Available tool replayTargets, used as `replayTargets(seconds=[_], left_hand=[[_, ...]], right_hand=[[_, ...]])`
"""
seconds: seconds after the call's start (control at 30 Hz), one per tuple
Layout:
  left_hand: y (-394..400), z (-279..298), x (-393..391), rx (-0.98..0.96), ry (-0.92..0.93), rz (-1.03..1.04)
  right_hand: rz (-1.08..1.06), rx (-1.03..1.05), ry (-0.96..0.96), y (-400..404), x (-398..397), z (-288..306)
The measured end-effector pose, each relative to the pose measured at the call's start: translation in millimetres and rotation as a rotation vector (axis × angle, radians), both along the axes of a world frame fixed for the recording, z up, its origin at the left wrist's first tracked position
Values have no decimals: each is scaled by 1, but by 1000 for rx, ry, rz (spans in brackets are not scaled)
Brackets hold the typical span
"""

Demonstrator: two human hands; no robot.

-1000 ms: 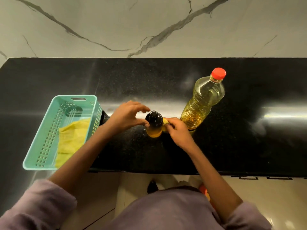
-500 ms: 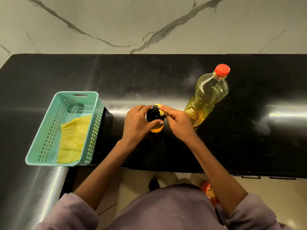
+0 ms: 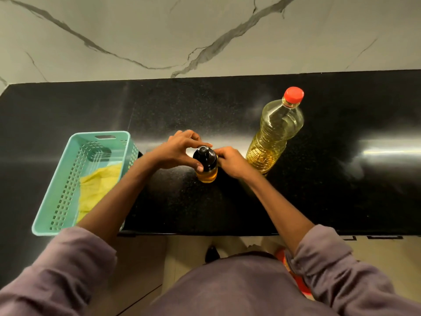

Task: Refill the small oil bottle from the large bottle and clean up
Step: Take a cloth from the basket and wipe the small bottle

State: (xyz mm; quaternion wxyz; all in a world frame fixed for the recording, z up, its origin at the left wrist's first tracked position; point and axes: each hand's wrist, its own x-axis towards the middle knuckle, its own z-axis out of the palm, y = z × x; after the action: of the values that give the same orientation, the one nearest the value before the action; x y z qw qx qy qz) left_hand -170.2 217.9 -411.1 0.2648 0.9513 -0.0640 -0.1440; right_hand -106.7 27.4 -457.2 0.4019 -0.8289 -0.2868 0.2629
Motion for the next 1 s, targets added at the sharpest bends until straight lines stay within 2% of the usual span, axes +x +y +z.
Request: replayTargets(seconds=[0.07,0.13,0.33,0.43,0.6,0.7,0.77,0.87,0.93,1.0], left_hand=[[5,5,5,1,41,-69],[5,8,4,-40,36,-44],[-6,-17,-38,-74,-323,160],[-30,-34,-56,-61,-376,302],[-66,-40,-54,28,-528,484],[-66,-40,-48,83,-544,497],[-62,-39,-47,108,-531,486],[-56,-39,-46,98,-485,474],[-50,-37,-45,55,-427,458],[-38,-34,-42,-14,-354,401]], right_hand=[[-2,-11,-3,-3,-10,-2],[-61,27,-39,-9,-19,-6],[-377,242,-35,-25,-40,-16],[-423,327,-127,-18,-49,-8],[-346,339,-214,-10,-47,3],[-220,331,-202,-10,-33,4],[-167,326,-51,-7,-18,4],[-64,360,320,-3,1,4],[13,310,402,-1,9,2],[75,227,389,1,12,0]])
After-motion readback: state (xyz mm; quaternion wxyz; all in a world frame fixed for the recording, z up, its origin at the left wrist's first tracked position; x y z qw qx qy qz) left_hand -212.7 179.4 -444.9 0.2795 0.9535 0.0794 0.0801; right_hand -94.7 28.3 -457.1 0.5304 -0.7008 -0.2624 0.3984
